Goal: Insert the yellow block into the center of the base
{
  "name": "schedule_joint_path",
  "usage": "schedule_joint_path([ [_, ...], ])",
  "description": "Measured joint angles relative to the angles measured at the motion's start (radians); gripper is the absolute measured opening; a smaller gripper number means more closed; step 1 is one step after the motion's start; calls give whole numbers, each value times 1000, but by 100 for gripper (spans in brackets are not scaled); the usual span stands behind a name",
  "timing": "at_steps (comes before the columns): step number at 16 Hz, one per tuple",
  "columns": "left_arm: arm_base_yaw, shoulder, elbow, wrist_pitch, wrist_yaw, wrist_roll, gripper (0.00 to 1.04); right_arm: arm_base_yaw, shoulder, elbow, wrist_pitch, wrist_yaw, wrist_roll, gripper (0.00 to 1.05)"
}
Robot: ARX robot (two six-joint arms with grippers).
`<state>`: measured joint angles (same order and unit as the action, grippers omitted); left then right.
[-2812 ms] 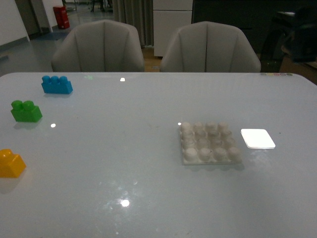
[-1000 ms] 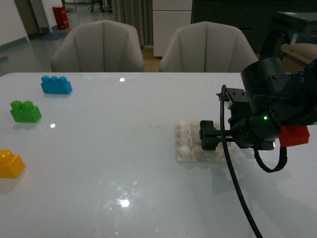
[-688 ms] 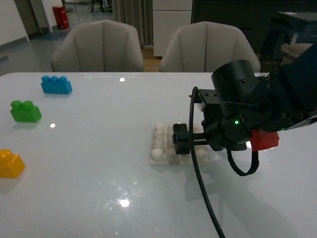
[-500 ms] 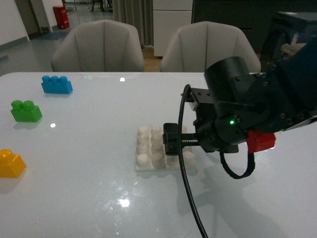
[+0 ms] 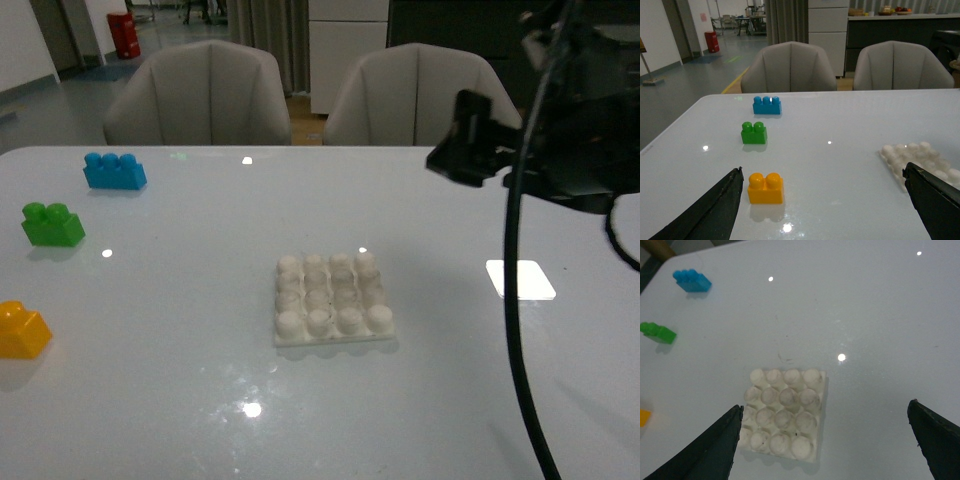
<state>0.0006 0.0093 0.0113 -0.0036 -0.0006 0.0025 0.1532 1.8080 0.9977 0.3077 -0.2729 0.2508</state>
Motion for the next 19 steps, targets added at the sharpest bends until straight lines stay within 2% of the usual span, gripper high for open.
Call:
schedule_joint_path([
  [4,0,0,0,0,0,0,98,-36,-102,-84,39,-16,20,98],
  [7,0,0,0,0,0,0,98,-115,-454,-283,63,-31,34,98],
  [10,0,0,0,0,0,0,98,-201,-785,-427,-24,-47,73,98],
  [11,0,0,0,0,0,0,98,-216,-871,-462,-24,-16,83,97],
  [12,0,0,0,0,0,0,98,-166,-956,-535,79,148,-1,85],
  [14,0,0,0,0,-1,0,98,-148,-1130,-677,36,264,-171,61],
  [19,0,0,0,0,0,0,98,-153,-1287,-836,51,272,-242,1],
])
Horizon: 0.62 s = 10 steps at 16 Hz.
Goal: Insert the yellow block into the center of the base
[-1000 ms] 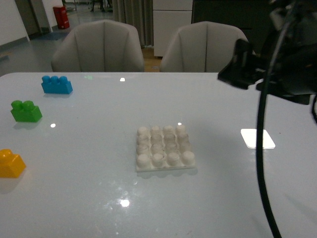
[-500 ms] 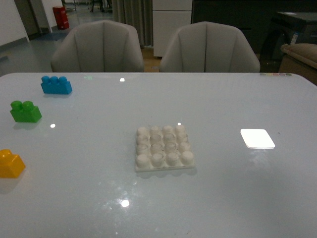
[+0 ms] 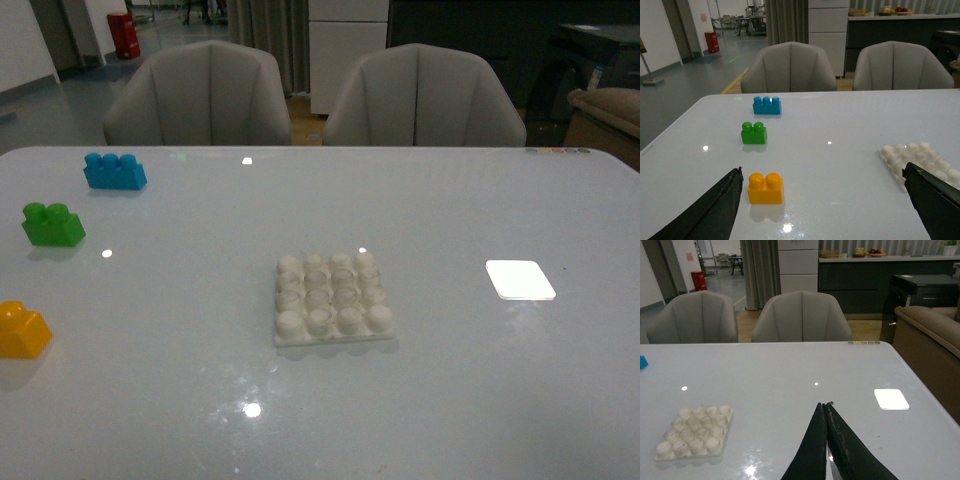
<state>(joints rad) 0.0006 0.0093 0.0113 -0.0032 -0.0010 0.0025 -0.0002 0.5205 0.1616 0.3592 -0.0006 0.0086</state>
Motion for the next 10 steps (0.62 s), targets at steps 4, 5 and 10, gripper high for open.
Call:
schedule_joint_path([
  [4,0,0,0,0,0,0,98,0,-101,-66,-34,0,-3,2],
  [5,0,0,0,0,0,0,98,0,-124,-78,-46,0,-3,2],
  [10,0,0,0,0,0,0,98,0,-237,-119,-115,0,-3,2],
])
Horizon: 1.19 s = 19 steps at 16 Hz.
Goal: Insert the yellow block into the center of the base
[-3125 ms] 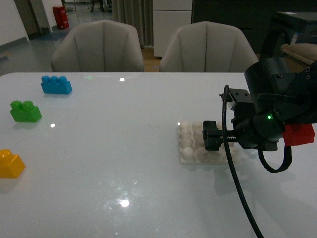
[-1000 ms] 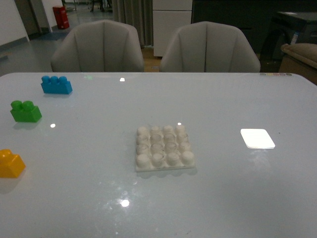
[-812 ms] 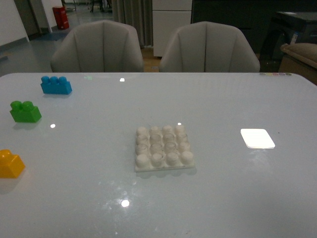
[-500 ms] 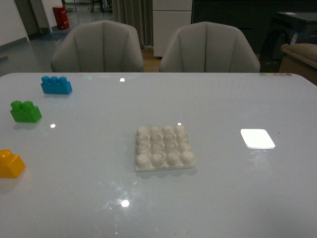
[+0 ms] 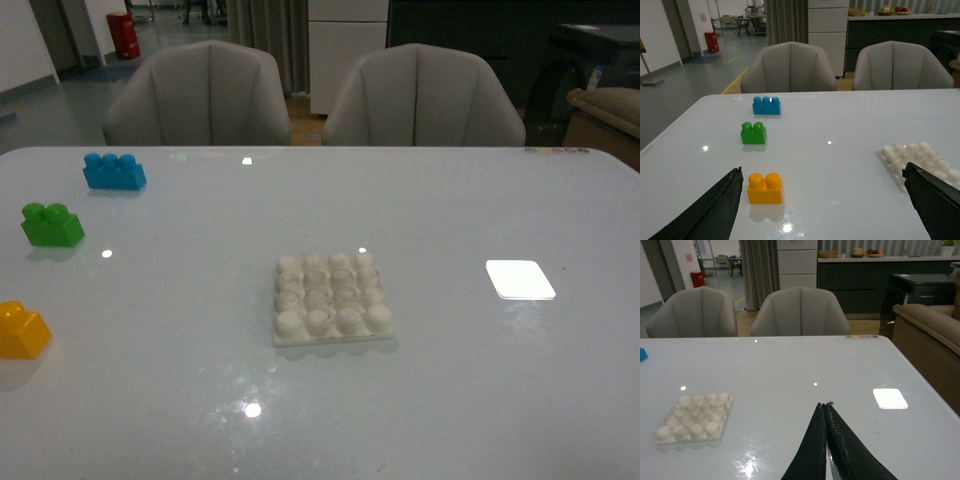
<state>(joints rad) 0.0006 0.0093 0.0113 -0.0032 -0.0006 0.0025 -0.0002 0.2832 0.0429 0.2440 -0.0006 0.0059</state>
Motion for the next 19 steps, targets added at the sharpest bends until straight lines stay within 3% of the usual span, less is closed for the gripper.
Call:
schedule_joint_path([
  [6,0,0,0,0,0,0,98,0,-106,-33,-66,0,0,2],
  [9,0,0,0,-1,0,0,98,0,-278,-32,-252,0,0,2],
  [12,0,0,0,0,0,0,98,0,-279,-32,-247,1,-1,2],
  [14,0,0,0,0,0,0,98,0,-279,-32,-248,1,-2,21],
  [16,0,0,0,0,0,0,98,0,-279,-32,-247,1,-2,47],
  [18,-43,171,127,-269,-61,-106,98,0,-279,-32,-248,1,-2,70],
  [19,-20,216,159,-228,-35,-131,98,0,-279,-32,-247,1,-3,83],
])
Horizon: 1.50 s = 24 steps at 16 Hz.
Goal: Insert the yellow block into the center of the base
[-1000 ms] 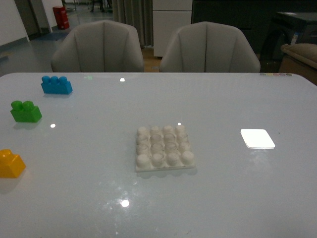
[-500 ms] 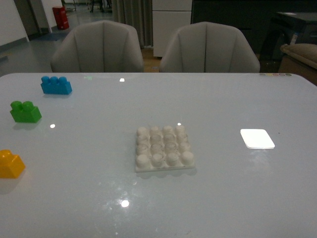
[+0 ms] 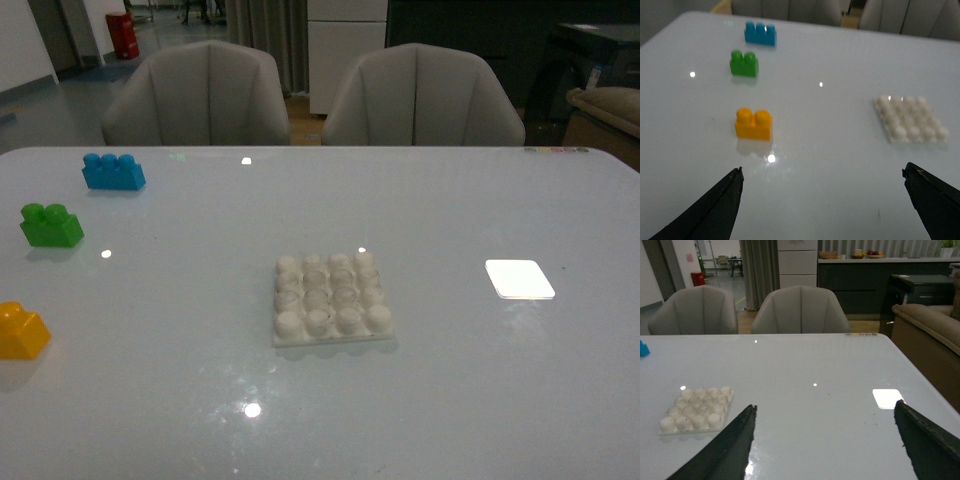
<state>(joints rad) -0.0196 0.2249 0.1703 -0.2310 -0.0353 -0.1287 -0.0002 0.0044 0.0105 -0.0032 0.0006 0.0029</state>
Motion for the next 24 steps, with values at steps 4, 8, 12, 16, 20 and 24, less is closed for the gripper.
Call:
schedule_joint_path([
  [4,152,271,93,323,134,5,98,0,0,0,0,0,0,98],
  [8,193,826,247,740,217,62,98,0,0,0,0,0,0,98],
  [12,223,1352,475,873,260,112,98,0,0,0,0,0,0,98],
  [16,253,1672,616,865,282,158,98,0,0,0,0,0,0,98],
  [20,294,1724,657,809,311,163,98,0,0,0,0,0,0,98],
  [24,311,1724,661,749,345,164,98,0,0,0,0,0,0,98],
])
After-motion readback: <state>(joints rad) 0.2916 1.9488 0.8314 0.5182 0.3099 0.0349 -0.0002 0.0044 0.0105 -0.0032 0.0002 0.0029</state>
